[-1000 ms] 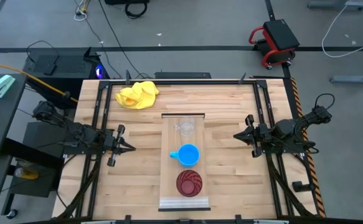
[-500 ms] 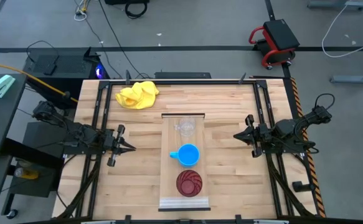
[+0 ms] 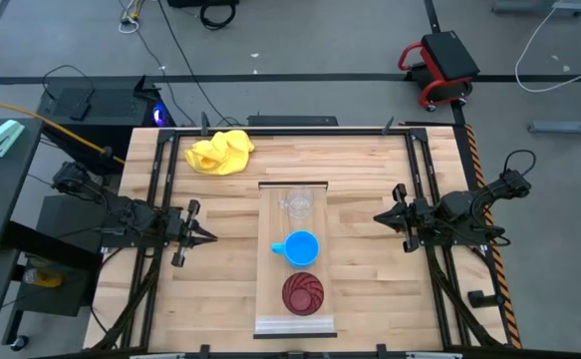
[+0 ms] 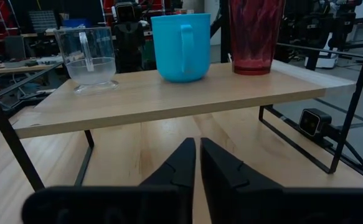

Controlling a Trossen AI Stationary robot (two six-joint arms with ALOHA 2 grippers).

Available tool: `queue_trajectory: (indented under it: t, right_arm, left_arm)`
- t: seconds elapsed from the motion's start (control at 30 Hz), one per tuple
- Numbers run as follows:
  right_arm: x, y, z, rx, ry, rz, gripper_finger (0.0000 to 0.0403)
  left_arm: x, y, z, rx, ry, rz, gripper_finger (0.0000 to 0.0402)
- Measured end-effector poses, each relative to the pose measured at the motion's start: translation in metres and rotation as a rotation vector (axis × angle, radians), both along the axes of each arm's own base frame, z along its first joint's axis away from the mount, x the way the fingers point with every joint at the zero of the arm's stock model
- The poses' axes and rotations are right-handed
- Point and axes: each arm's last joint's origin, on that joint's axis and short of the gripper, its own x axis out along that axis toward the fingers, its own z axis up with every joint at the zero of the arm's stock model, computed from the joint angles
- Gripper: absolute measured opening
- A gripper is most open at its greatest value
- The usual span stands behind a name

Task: Stack small to large cups/mugs on shelf
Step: Return to Home Position

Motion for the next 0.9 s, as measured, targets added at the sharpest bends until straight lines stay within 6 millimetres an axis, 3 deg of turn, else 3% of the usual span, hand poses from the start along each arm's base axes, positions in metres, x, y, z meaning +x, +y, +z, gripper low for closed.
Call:
queue_trajectory:
  t: [0.9]
  right_arm:
    - [0.0,0.0,0.0,0.0,0.0,0.0,0.0014]
  left_arm:
    - [0.0,0.0,0.0,0.0,0.0,0.0,0.0036]
